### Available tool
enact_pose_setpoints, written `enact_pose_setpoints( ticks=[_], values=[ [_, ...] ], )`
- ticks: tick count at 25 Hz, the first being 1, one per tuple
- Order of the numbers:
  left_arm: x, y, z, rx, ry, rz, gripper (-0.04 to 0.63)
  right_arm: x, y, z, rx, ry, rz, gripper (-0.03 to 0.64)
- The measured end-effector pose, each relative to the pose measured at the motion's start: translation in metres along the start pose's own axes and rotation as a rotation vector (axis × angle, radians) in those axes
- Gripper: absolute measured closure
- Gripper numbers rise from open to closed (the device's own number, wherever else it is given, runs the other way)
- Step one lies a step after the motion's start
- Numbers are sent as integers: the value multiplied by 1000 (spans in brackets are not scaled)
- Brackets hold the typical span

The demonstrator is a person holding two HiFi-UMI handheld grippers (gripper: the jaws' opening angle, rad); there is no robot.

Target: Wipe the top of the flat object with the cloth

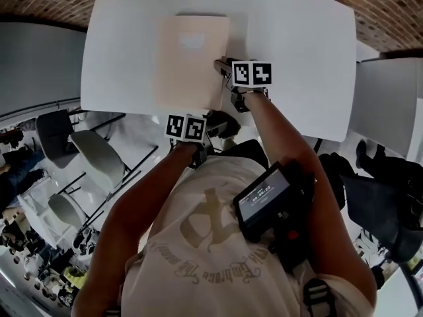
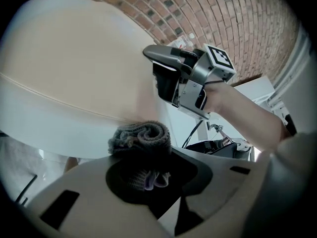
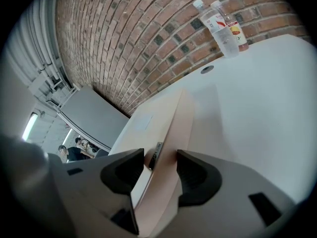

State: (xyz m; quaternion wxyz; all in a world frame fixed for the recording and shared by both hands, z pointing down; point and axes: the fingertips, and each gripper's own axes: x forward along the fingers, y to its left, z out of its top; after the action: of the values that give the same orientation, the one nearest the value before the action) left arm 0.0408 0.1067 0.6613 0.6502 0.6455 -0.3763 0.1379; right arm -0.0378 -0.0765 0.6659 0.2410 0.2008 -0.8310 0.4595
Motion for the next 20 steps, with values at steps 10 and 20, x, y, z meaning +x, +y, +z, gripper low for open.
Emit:
enact_pose_setpoints(
  ticks=[10,20],
  values=[
    [1,-41,-19,168,51,-81,486,-8,7,-1,16,-8,10,400],
    [-48,-53,-4,337,-40,-126,486,-29,15,25,-47,-104,30,471]
  ],
)
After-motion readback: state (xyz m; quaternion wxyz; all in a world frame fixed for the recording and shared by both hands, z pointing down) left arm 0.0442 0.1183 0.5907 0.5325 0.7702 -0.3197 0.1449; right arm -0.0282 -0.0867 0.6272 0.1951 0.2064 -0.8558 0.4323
